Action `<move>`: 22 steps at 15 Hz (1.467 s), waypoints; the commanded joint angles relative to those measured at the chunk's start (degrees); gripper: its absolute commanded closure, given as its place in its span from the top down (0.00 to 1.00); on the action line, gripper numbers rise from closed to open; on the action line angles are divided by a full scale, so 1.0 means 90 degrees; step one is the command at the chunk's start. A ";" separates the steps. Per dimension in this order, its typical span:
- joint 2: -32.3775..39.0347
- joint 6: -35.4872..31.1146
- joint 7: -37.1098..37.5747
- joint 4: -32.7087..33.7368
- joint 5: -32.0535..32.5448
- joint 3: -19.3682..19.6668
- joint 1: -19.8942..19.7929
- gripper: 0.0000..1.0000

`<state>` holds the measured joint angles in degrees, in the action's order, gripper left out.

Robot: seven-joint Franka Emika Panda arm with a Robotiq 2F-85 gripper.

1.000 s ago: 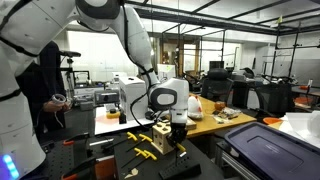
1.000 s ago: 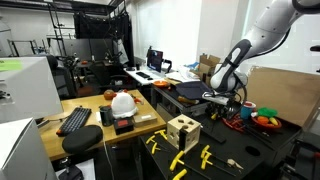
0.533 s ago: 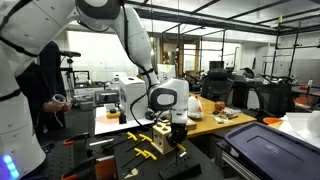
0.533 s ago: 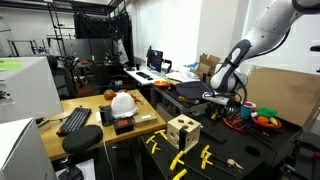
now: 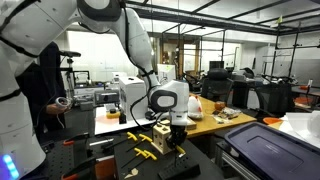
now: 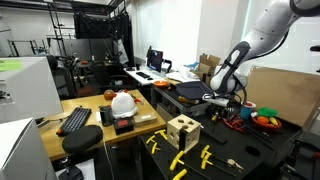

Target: Put one yellow handle in the wooden box and then on the black stand

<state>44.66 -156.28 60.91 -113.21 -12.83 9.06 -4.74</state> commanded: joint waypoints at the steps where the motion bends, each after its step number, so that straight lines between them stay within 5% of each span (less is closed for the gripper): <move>1: 0.0106 0.0230 -0.0194 0.0203 -0.0196 -0.0052 -0.0036 0.04; 18: 0.0331 0.0496 -0.0170 0.0553 -0.0225 -0.0055 -0.0098 0.04; 19: 0.0306 0.0488 -0.0181 0.0529 -0.0234 -0.0058 -0.0108 0.40; 22: 0.0282 0.0452 -0.0179 0.0487 -0.0272 -0.0054 -0.0127 0.55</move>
<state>47.28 -153.22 60.91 -109.17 -13.24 8.83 -5.10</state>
